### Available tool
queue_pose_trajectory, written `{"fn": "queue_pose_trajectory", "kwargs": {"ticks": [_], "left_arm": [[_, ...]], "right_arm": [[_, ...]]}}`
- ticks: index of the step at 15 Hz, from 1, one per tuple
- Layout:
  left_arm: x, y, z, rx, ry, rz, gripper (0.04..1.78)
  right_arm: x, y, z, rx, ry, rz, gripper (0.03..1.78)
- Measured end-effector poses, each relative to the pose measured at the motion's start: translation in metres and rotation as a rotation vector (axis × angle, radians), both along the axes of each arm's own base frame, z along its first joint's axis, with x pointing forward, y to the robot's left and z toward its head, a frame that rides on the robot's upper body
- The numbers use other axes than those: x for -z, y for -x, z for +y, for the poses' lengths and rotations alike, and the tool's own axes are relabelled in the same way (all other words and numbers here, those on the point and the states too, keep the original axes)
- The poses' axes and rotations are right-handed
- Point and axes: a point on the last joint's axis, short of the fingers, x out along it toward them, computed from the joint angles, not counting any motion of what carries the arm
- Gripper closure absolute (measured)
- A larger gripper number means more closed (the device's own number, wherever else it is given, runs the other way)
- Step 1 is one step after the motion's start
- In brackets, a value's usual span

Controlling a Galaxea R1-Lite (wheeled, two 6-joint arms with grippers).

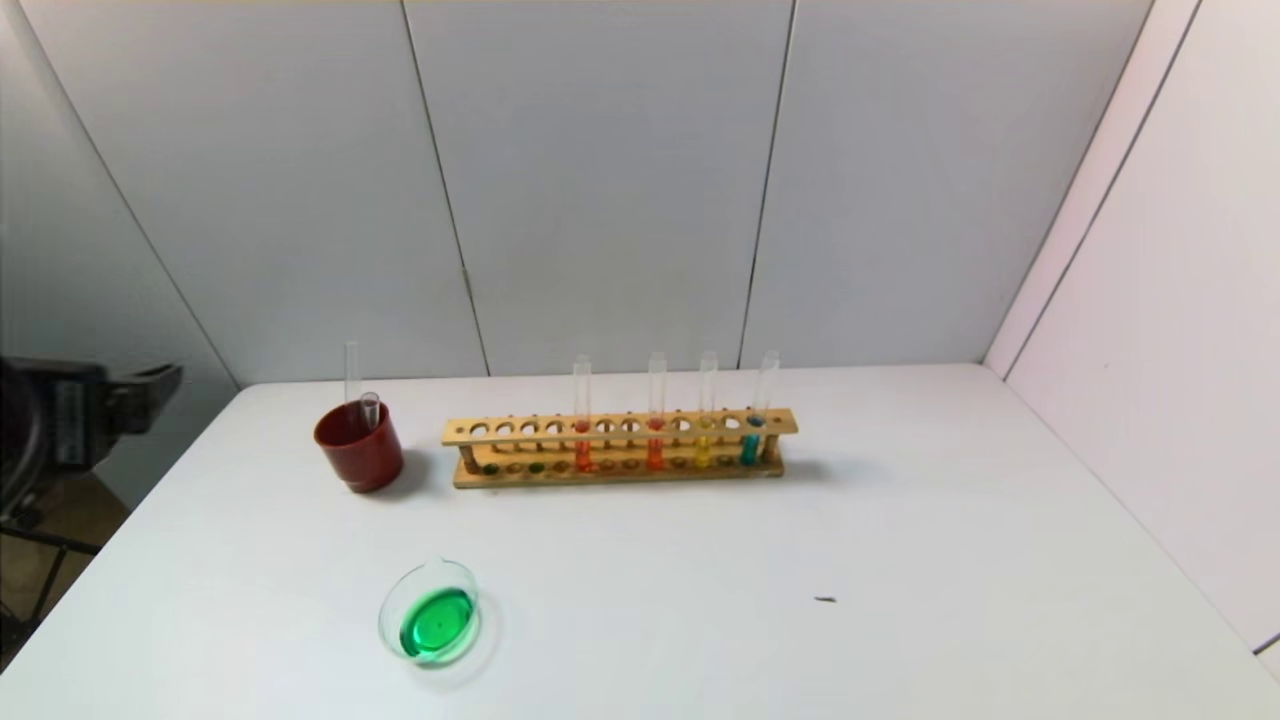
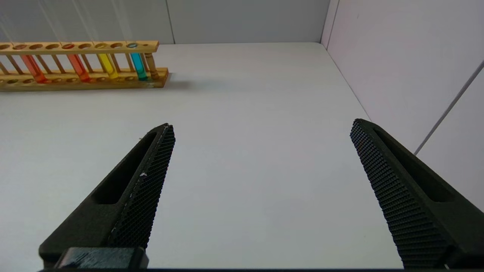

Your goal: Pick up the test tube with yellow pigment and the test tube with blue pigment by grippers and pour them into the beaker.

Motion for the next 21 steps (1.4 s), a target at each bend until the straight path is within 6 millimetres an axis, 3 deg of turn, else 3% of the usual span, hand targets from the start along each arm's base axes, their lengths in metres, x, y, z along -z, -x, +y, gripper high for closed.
{"fn": "queue_pose_trajectory", "kwargs": {"ticks": [4, 11, 16, 21], "left_arm": [[0.007, 0.075, 0.02, -0.025, -0.006, 0.016, 0.07], [0.04, 0.158, 0.038, -0.139, 0.009, -0.004, 0.07], [0.082, 0.186, 0.034, -0.146, 0.032, -0.026, 0.07], [0.127, 0.183, 0.028, 0.068, 0.101, -0.069, 0.07]], "right_arm": [[0.0, 0.0, 0.0, 0.0, 0.0, 0.0, 0.11], [0.0, 0.0, 0.0, 0.0, 0.0, 0.0, 0.11], [0.0, 0.0, 0.0, 0.0, 0.0, 0.0, 0.11], [0.0, 0.0, 0.0, 0.0, 0.0, 0.0, 0.11]]}}
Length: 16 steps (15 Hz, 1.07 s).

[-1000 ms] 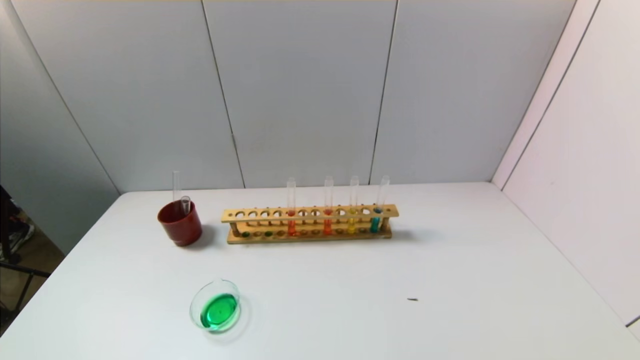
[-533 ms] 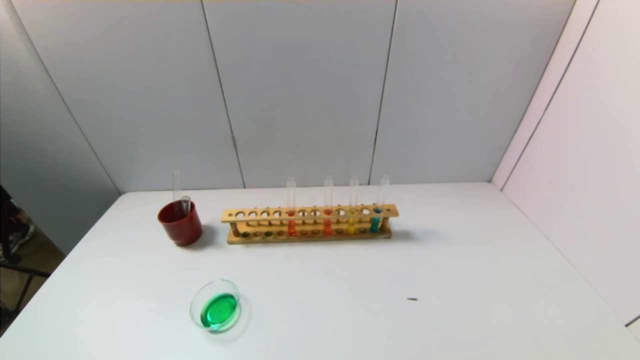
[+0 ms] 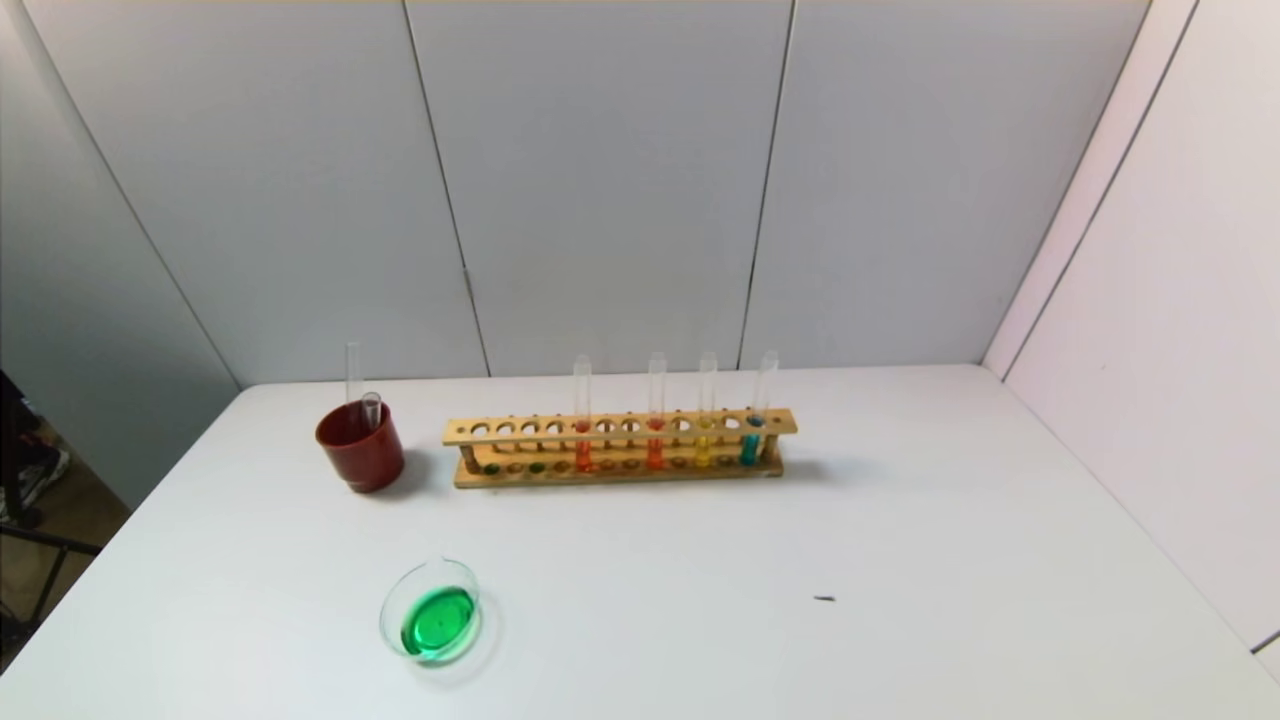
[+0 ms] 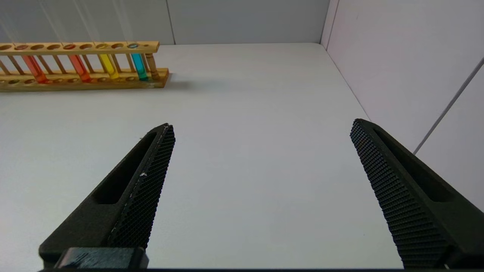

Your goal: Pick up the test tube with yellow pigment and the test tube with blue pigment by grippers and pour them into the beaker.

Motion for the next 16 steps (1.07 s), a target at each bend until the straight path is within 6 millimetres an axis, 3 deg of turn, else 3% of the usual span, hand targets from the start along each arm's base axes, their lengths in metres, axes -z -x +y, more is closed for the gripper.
{"fn": "queue_pose_trajectory", "kwargs": {"ticks": [3, 6, 8, 16], "left_arm": [[0.035, -0.008, -0.001, 0.059, -0.005, -0.055, 0.07], [0.049, -0.016, -0.003, 0.181, 0.009, -0.197, 0.07], [0.06, -0.018, -0.005, 0.273, 0.03, -0.178, 0.07], [0.063, -0.019, -0.004, 0.242, 0.109, -0.199, 0.07]], "right_arm": [[0.0, 0.0, 0.0, 0.0, 0.0, 0.0, 0.11], [0.0, 0.0, 0.0, 0.0, 0.0, 0.0, 0.11], [0.0, 0.0, 0.0, 0.0, 0.0, 0.0, 0.11], [0.0, 0.0, 0.0, 0.0, 0.0, 0.0, 0.11]]}}
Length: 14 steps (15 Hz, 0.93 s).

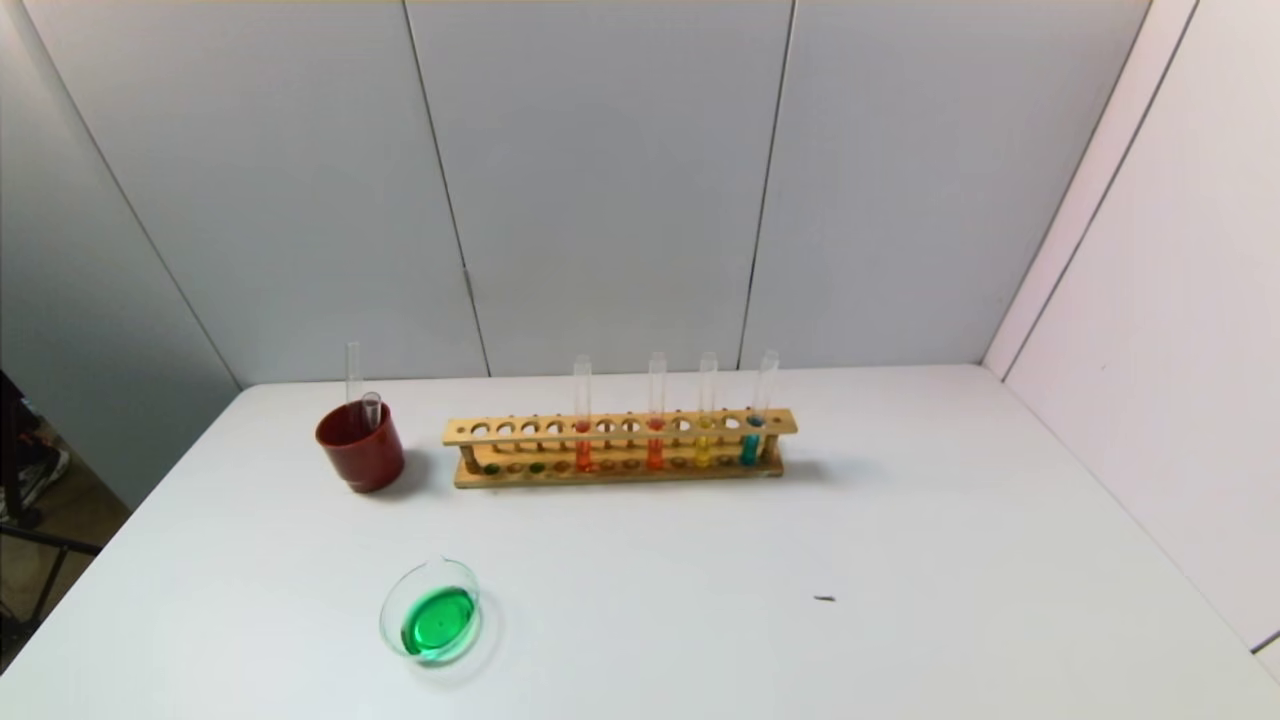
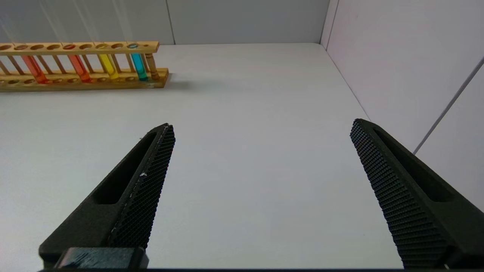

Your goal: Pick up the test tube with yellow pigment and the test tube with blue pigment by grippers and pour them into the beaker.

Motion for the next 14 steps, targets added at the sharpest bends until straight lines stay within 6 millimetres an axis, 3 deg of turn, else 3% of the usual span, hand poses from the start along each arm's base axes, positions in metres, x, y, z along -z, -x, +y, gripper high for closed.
{"fn": "queue_pose_trajectory", "kwargs": {"ticks": [14], "left_arm": [[0.0, 0.0, 0.0, 0.0, -0.001, 0.0, 0.07]], "right_arm": [[0.0002, 0.0, 0.0, 0.0, 0.004, 0.002, 0.11]]}}
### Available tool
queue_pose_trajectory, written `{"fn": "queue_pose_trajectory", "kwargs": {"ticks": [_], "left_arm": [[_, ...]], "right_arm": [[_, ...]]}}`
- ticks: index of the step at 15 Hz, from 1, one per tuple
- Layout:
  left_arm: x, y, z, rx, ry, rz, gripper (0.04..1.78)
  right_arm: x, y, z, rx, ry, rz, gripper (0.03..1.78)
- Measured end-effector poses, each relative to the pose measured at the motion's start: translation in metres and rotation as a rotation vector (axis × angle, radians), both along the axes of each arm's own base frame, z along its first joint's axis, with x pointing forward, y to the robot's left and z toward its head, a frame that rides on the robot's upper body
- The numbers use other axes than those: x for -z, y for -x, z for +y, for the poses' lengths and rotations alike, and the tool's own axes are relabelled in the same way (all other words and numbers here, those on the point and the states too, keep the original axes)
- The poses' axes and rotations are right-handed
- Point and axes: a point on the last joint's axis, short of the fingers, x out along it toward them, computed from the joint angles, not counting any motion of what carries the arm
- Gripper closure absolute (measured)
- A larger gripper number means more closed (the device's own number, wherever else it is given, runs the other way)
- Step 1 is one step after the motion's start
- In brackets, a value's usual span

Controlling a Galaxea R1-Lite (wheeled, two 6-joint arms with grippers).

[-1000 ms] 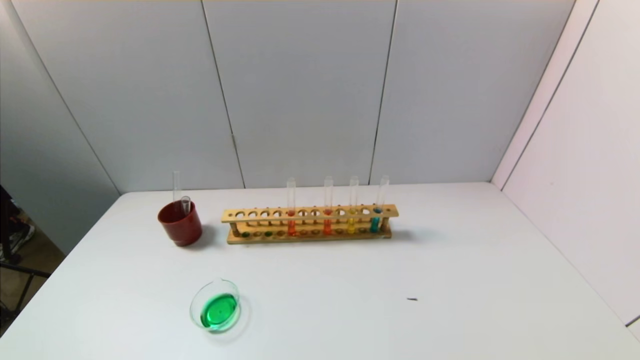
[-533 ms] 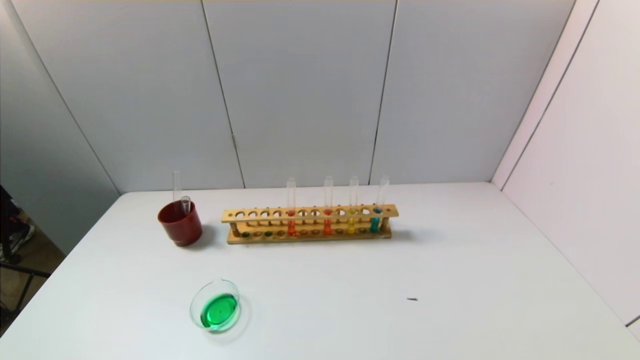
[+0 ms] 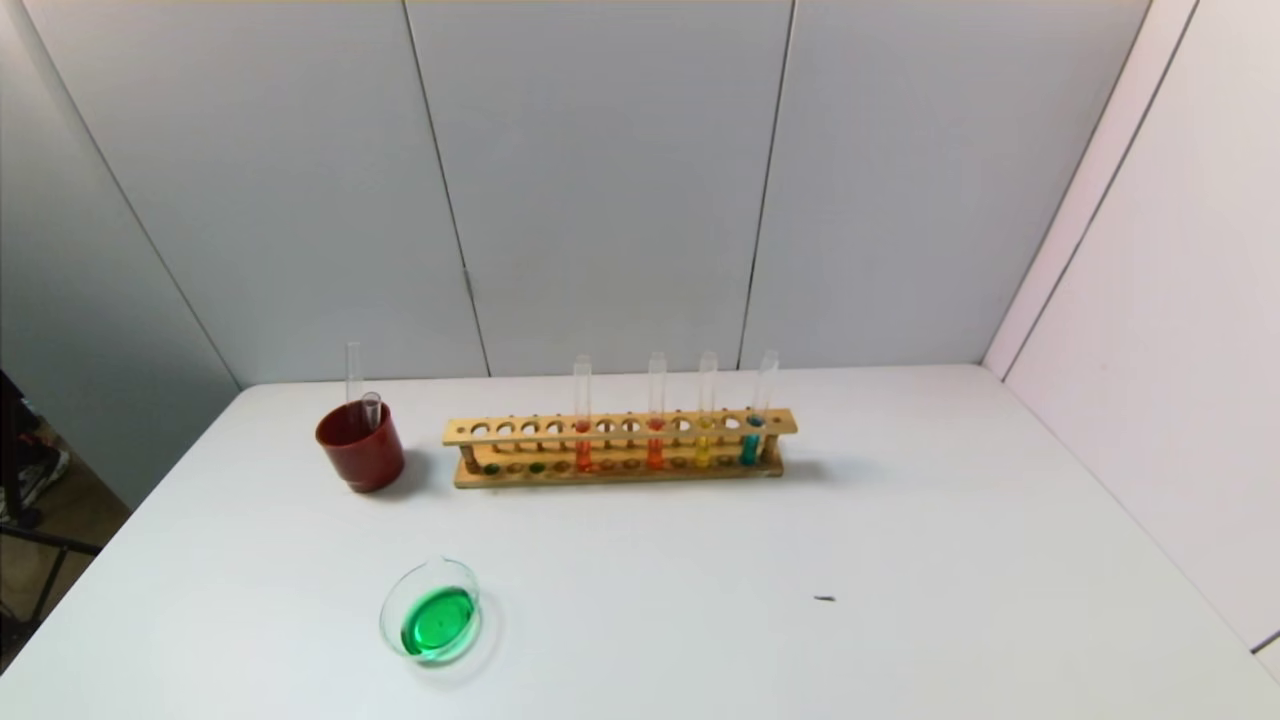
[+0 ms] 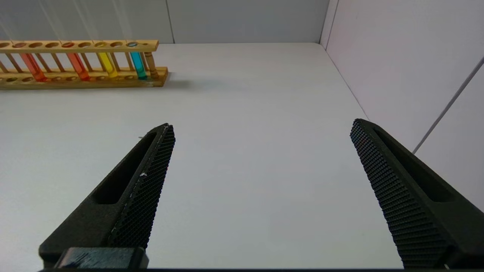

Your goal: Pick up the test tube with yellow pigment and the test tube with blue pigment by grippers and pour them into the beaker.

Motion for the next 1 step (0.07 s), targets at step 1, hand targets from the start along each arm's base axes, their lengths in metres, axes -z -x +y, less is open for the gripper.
{"fn": "queue_pose_trajectory", "kwargs": {"ticks": [1], "left_arm": [[0.0, 0.0, 0.0, 0.0, 0.0, 0.0, 0.07]], "right_arm": [[0.0, 0.0, 0.0, 0.0, -0.002, 0.0, 0.11]]}}
